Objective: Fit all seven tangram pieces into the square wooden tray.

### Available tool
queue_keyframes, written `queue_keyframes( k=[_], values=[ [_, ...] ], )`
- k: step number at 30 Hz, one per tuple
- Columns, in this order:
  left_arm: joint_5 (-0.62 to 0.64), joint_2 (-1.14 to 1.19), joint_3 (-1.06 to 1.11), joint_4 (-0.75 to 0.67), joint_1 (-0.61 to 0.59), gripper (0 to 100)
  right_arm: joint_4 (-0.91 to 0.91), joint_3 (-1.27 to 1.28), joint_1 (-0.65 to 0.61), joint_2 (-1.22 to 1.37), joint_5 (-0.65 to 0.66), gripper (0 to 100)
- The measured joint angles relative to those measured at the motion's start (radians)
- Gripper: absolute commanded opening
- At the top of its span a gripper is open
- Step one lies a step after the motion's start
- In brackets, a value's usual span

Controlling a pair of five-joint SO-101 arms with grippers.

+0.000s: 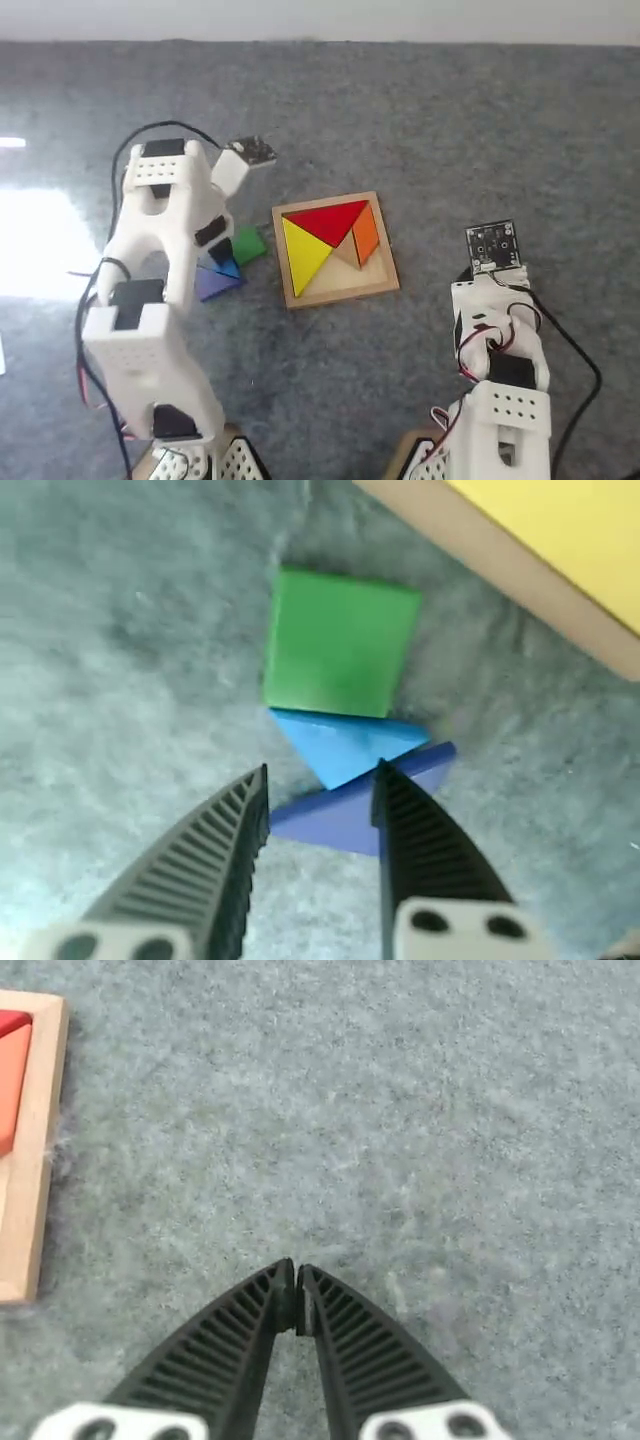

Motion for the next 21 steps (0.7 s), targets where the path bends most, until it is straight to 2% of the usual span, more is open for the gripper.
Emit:
queue_keyframes(
  k=[4,11,21],
  values=[
    [0.0,-0.061,-0.029,0.008,0.038,29,0.0,0.0,-0.002,0.0,0.0,0.6],
    [0.0,-0.061,-0.031,-0.014,0.16,30,0.0,0.0,-0.002,0.0,0.0,0.6],
    [0.0,0.138,-0.061,-0.135,0.107,29,0.0,0.0,-0.002,0.0,0.0,0.6]
  ],
)
